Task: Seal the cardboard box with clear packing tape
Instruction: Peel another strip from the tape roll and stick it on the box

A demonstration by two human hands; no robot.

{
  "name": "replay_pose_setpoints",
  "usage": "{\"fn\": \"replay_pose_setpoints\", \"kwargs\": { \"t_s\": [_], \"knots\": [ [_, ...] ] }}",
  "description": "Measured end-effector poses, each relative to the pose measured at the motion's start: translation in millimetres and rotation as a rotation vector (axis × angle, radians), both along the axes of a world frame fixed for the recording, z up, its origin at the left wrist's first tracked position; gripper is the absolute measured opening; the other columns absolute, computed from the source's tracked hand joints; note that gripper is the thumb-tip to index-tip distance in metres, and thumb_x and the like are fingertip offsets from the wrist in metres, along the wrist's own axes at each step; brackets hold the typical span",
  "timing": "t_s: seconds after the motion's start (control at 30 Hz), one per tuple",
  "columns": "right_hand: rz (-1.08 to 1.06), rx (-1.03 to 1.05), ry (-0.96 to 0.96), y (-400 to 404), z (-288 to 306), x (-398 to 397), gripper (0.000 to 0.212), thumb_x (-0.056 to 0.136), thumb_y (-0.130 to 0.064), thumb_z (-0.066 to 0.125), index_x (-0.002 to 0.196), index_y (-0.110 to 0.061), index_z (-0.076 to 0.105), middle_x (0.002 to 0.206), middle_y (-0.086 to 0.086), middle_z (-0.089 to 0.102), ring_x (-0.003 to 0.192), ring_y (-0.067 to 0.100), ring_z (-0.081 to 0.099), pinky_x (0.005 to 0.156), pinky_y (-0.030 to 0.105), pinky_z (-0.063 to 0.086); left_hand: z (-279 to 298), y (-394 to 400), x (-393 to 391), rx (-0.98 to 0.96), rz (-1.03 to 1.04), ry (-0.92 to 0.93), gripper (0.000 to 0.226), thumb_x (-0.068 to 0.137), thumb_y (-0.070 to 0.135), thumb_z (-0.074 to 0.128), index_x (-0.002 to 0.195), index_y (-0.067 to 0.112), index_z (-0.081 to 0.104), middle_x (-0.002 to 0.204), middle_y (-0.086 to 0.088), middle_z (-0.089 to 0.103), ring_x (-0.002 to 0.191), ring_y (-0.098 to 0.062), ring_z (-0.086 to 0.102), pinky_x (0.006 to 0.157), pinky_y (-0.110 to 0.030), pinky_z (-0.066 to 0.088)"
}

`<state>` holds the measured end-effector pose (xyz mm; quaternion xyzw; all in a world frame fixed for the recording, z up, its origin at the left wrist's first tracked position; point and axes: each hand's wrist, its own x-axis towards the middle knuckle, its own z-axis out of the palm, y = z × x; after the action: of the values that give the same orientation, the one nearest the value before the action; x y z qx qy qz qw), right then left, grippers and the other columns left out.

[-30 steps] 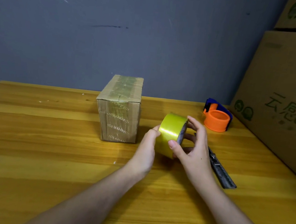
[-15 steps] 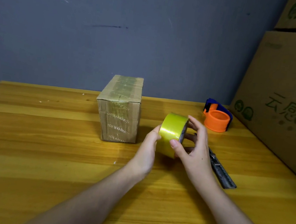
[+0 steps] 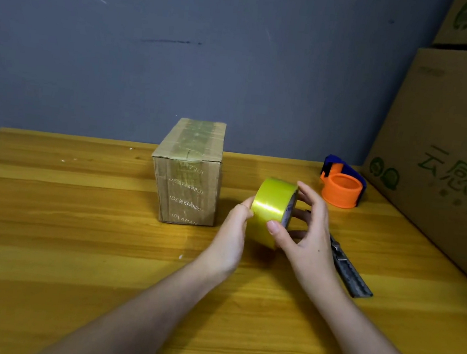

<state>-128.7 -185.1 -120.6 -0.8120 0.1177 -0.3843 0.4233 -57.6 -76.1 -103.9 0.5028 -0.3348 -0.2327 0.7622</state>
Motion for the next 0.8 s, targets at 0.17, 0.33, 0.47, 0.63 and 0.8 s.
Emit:
{"fn": "replay_pose_setpoints", "kwargs": {
  "t_s": [0.17,0.33,0.47,0.63,0.8],
  "knots": [
    [0.057,0.035,-0.002,-1.7,-1.9,2.4,0.072,0.075,-0.064,0.049,0.139,-0.034,0.035,0.137,-0.008,0.044,0.122,-0.004,0.044,0.101,0.023,0.042,4.7,-7.6,-0.1,0.177,0.046,-0.119,0.041,0.086,0.015,0.036,0.125,0.012,0.05,0.089,0.013,0.06,0.095,-0.006,0.052,0.072,-0.003,0.044],
    [-0.004,-0.324,0.025,-7.6,13.4,-6.4,0.052,0.086,-0.051,0.05,0.134,-0.033,0.045,0.13,-0.012,0.049,0.122,0.002,0.045,0.102,0.032,0.041,-19.0,1.5,-0.2,0.368,0.284,-0.558,0.06,0.062,0.041,0.059,0.117,0.023,0.043,0.103,0.0,0.065,0.097,-0.021,0.063,0.089,-0.037,0.052],
    [-0.017,-0.612,-0.112,-1.9,19.1,-10.0,0.031,0.085,-0.034,0.063,0.115,-0.023,0.066,0.114,-0.003,0.059,0.105,0.012,0.053,0.094,0.021,0.04,-10.8,3.3,1.7,0.544,0.429,-0.721,0.057,0.065,0.045,0.063,0.112,0.02,0.042,0.097,-0.008,0.067,0.09,-0.033,0.062,0.074,-0.036,0.05],
    [0.012,-0.586,-0.162,0.8,14.8,-7.9,0.019,0.084,-0.026,0.068,0.1,-0.016,0.073,0.101,-0.001,0.064,0.095,0.014,0.057,0.087,0.021,0.042,-9.7,3.9,0.1,0.637,0.507,-0.805,0.046,0.073,0.041,0.065,0.106,0.019,0.043,0.091,-0.009,0.068,0.088,-0.036,0.061,0.065,-0.034,0.042],
    [0.07,-0.465,-0.131,-2.4,16.9,-9.2,0.014,0.083,-0.027,0.067,0.09,-0.018,0.073,0.094,-0.005,0.062,0.092,0.011,0.057,0.079,0.021,0.043,-13.3,4.6,2.2,0.634,0.532,-0.904,0.043,0.068,0.051,0.059,0.095,0.021,0.043,0.082,-0.008,0.068,0.082,-0.036,0.063,0.065,-0.037,0.046]
  ]
}}
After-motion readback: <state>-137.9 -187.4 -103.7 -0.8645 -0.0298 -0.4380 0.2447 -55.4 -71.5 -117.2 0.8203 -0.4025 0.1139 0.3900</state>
